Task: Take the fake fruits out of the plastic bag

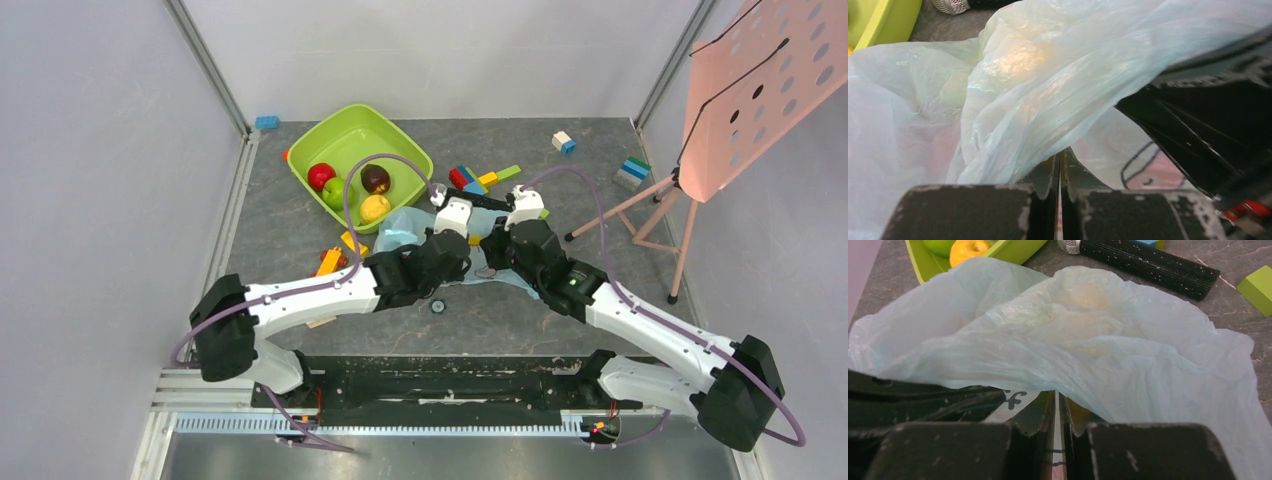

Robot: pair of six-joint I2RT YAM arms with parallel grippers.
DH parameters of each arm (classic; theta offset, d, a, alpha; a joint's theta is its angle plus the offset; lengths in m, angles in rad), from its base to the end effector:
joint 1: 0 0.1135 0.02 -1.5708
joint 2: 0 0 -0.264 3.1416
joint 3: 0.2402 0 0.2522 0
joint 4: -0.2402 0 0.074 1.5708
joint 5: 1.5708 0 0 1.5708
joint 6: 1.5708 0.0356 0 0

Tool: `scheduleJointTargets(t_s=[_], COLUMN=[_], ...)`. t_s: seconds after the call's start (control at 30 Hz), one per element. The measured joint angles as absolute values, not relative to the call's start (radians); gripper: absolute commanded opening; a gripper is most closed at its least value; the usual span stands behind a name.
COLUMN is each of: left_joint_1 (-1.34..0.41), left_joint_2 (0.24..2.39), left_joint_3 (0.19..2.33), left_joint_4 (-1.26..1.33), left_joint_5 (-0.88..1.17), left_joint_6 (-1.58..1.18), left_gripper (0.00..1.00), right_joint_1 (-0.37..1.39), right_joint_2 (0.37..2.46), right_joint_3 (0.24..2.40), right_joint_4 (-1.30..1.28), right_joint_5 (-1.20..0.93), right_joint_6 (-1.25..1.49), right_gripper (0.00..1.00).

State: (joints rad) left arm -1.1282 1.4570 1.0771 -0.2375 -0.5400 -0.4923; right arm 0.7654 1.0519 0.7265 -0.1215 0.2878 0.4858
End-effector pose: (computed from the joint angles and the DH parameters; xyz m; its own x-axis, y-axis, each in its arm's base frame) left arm 0.1557 -0.2858 0.2802 -0.5000 0.1083 -0.8592 0.4076 0.9048 -0.1231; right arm 0.1785 0.1575 0.2746 -0.4996 0.1409 -0.8547 -0.2787 0.9081 0.3126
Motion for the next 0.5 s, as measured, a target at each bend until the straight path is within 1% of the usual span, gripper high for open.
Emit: scheduleJointTargets(t_s=[0.13, 0.27, 0.5], left_joint_1=[-1.087, -1.027, -0.894], left_joint_2=[1.496, 1.489, 1.4], left_joint_3=[1.066, 1.008, 0.881], left_joint_4=[-0.218, -0.202, -0.204], left_joint_5=[-0.548, -0.564, -0.583], left_joint_6=[-0.488, -0.488, -0.489], left_gripper=[0.02, 0.02, 0.02], right_joint_1=[0.765, 0.765, 0.765], right_joint_2=[1.058, 1.061, 1.061], right_joint_3=[0.722, 0.718, 0.675], right_joint_4=[-0.146, -0.188, -0.25], right_joint_5=[0.329, 0.406, 0.512], right_joint_6=[0.478, 0.466, 0.448], right_gripper=[0.08, 0.08, 0.08])
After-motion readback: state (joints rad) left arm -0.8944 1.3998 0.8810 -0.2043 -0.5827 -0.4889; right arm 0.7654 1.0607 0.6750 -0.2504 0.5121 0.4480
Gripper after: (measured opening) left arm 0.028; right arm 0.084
